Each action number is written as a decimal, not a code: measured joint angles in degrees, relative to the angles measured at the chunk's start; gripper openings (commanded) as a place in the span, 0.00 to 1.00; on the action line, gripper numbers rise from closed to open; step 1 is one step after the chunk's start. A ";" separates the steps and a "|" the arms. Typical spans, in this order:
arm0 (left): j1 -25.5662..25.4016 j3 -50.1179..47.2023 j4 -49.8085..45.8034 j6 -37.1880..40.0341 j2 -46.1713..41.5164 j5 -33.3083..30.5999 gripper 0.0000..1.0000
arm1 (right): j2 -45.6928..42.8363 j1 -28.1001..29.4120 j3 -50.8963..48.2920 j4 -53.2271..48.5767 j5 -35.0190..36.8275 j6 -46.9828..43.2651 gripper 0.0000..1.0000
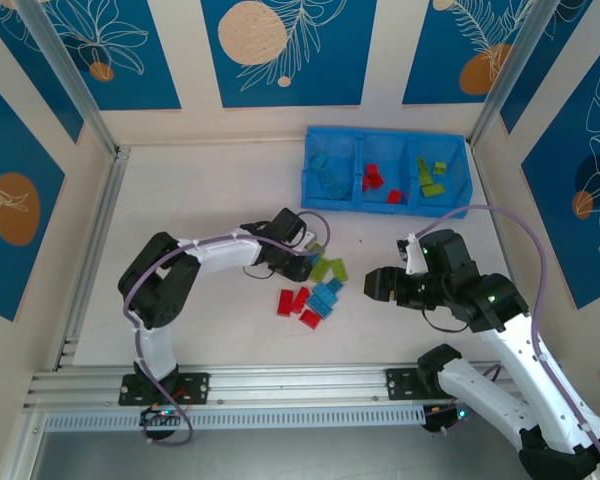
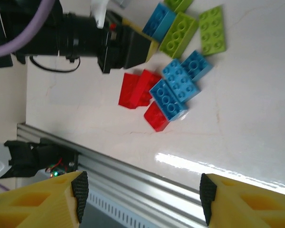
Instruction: Sort the legos into containers by color
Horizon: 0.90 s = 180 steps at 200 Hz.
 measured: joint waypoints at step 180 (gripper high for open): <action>5.44 70.36 -12.98 2.89 32.57 -18.16 0.51 | -7.82 1.16 1.79 -1.92 6.40 6.80 0.66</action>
